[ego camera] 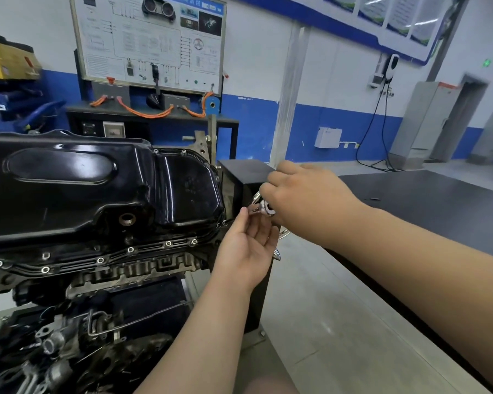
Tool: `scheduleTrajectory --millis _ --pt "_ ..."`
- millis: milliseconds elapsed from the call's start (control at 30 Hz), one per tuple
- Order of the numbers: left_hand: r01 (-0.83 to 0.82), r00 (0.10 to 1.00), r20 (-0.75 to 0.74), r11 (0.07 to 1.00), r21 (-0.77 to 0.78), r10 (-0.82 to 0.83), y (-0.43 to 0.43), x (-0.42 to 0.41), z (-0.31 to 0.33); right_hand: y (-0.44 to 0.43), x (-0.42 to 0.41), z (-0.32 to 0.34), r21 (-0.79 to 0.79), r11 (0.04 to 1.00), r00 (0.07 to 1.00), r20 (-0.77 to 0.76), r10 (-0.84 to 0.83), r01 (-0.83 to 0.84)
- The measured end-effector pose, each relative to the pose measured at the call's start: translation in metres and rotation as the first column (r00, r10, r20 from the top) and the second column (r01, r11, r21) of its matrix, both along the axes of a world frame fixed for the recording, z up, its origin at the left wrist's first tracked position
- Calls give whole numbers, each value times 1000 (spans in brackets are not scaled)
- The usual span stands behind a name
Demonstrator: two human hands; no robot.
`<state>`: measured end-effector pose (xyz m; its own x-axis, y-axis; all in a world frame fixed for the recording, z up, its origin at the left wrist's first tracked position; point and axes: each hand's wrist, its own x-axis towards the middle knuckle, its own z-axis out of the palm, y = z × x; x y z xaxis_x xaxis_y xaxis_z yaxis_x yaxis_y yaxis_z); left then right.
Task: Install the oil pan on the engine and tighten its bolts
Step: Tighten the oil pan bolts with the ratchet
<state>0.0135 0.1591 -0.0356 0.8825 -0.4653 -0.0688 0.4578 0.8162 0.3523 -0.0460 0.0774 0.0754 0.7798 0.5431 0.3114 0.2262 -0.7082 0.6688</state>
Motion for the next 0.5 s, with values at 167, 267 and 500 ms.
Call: scheduleTrajectory --millis 167,267,500 --pt "-22 1000 16 999 25 22 0 1 5 8 4 -4 316 924 977 -69 -204 215" --pt "-14 999 46 996 87 10 0 3 8 14 2 -15 563 740 930 -231 -286 367" --pt "-54 997 -59 998 44 56 -1 2 7 8 3 0 151 975 986 -68 -152 161"
